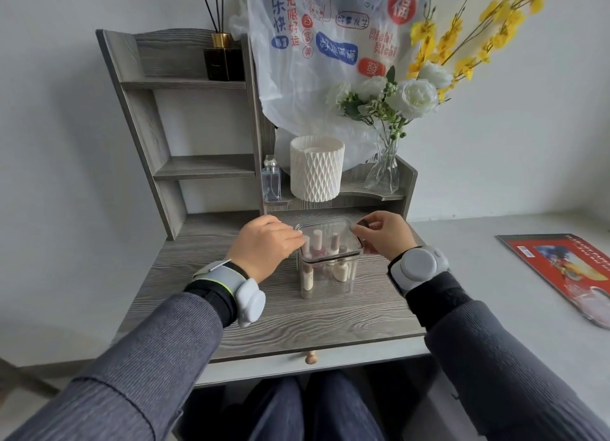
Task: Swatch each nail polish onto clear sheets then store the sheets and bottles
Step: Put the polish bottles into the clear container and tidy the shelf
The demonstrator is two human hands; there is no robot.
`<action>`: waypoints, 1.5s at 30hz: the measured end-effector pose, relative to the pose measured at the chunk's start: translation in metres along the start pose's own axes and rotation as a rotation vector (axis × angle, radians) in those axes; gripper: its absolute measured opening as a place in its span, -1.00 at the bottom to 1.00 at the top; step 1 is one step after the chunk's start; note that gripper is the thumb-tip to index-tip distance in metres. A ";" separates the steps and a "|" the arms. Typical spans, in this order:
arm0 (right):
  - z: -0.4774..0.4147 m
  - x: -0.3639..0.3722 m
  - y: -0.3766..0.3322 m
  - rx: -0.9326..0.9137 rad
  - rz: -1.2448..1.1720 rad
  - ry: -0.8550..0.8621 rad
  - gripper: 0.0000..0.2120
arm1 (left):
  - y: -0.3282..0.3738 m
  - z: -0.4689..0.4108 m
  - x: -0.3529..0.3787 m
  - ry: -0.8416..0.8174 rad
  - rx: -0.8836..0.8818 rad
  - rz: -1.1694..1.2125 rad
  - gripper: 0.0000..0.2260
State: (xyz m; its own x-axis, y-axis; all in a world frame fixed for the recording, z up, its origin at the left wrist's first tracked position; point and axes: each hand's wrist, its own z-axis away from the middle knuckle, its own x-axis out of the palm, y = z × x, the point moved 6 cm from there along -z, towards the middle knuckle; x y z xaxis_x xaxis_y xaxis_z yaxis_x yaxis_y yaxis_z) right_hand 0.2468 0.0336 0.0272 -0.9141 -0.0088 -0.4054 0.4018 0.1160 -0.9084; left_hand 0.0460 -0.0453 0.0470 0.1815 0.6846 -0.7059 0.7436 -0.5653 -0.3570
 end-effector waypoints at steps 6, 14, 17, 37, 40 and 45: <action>-0.001 0.004 0.002 -0.033 0.027 0.032 -0.80 | -0.001 0.002 0.001 -0.014 -0.021 0.008 -0.78; 0.003 0.009 0.011 -0.006 0.024 0.024 -0.87 | -0.002 0.005 0.000 -0.003 -0.087 0.040 -0.70; 0.003 0.012 0.013 0.018 -0.022 0.035 -0.87 | -0.002 0.005 0.002 0.002 -0.115 0.048 -0.71; 0.021 0.013 -0.006 -0.038 0.483 0.234 -0.70 | 0.024 0.028 0.024 -0.077 -0.751 0.089 -0.60; 0.023 0.015 -0.007 -0.007 0.545 0.223 -0.64 | 0.033 0.023 0.027 -0.175 -0.795 0.089 -0.53; 0.020 0.019 -0.004 0.039 0.543 0.200 -0.60 | 0.041 0.023 0.029 -0.254 -0.902 0.142 -0.40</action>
State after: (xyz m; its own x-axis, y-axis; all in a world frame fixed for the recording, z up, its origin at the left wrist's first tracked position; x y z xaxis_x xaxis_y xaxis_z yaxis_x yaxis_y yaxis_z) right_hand 0.2290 0.0129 0.0210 -0.5673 0.2299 -0.7908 0.8145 0.0151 -0.5799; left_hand 0.0663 -0.0594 -0.0020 0.2425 0.4560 -0.8563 0.9613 0.0061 0.2755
